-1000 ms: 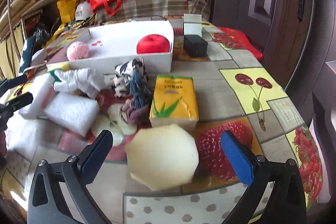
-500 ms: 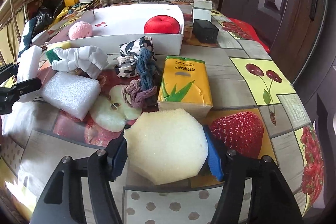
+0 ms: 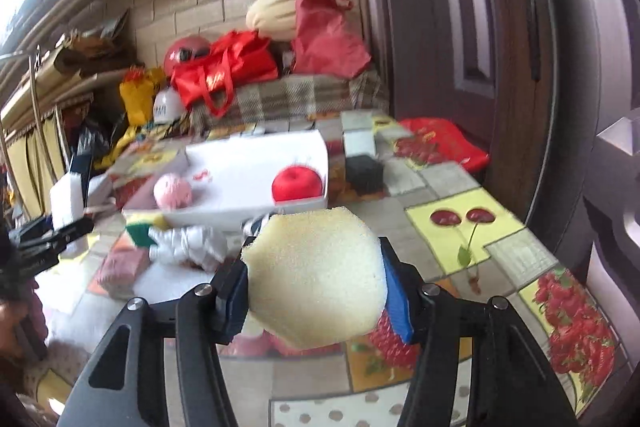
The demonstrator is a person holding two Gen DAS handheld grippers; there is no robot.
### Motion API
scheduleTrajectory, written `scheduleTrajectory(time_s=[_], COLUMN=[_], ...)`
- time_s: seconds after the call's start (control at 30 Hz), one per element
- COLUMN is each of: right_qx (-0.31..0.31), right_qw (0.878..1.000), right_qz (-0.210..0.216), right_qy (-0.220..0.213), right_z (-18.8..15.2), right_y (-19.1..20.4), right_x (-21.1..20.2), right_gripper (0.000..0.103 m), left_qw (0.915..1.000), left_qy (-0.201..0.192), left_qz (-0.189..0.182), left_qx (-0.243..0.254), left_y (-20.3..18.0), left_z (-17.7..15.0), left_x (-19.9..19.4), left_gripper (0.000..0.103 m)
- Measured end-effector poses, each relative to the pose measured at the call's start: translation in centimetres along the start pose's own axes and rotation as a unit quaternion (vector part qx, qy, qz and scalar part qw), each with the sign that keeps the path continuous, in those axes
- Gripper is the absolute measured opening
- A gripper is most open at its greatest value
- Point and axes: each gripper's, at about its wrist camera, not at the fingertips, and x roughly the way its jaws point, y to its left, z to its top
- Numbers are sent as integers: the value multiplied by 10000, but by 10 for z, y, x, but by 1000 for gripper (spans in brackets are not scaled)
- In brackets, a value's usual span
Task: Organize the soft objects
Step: 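Carry the foam block and yellow sponge into the white tray and release both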
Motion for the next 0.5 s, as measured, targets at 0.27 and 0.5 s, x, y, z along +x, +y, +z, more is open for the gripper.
scheduleTrajectory(time_s=[0.27, 0.5], right_qx=[394, -134], right_qw=[9977, 9992], right_qz=[-506, -347], right_qy=[-205, -176], right_z=[5, 8], right_y=[-11, 24], right_x=[35, 52], right_gripper=[58, 58], left_qw=[9995, 9991], left_qy=[-111, -130], left_qz=[283, 380], left_qx=[-41, -127], left_y=[11, 17], left_z=[2, 7], left_x=[9, 26], left_gripper=[65, 65])
